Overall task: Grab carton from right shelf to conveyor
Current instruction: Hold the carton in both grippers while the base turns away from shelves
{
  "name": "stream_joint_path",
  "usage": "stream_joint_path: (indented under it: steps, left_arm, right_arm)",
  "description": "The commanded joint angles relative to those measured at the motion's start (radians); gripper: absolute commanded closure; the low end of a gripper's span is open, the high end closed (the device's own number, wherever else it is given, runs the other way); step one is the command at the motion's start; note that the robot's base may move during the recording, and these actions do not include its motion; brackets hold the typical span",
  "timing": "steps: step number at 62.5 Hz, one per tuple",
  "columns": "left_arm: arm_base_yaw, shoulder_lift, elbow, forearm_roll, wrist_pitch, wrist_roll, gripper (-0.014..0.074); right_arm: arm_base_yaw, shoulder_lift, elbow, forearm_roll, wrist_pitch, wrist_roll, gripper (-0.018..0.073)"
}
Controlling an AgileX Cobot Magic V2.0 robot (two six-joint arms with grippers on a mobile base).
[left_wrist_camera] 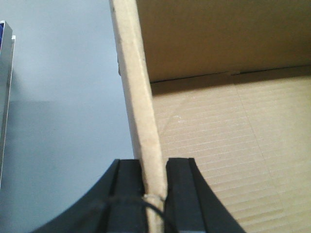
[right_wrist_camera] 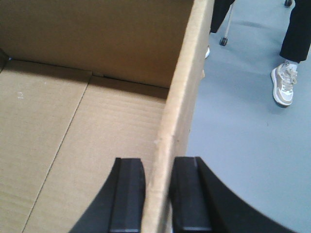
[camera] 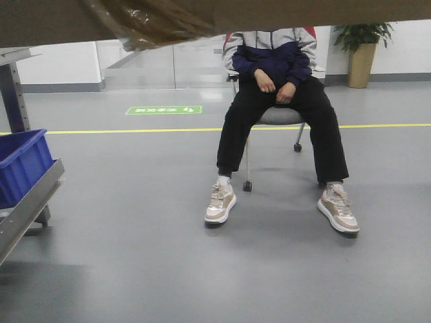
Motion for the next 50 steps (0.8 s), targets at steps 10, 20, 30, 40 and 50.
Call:
stream_joint_path:
  steps: [10,20,30,40,50]
  left_arm:
    - [-0.013,-0.007,-0.005,-0.043,-0.037,0.003,0.0613]
    - [-0.013,-0.007,-0.005,-0.043,-0.037,0.003,0.0613]
    - [-0.013,-0.007,-0.005,-0.043,-0.037,0.003,0.0613]
    - [-0.013,-0.007,-0.005,-0.043,-0.037,0.003,0.0613]
    - [-0.013,-0.007,-0.005,-0.043,-0.037,0.003,0.0613]
  right_arm:
    - [0.003,-0.006,-0.004,0.022,-0.073,-0.001,0.0628]
    - [0.003,-0.006,-0.004,0.022,-0.073,-0.001,0.0628]
    - [0.003,-0.006,-0.004,0.022,-0.073,-0.001,0.0628]
    - [0.003,-0.006,-0.004,0.022,-0.073,-0.001,0.0628]
    - [0.003,-0.006,-0.004,0.022,-0.073,-0.001,0.0628]
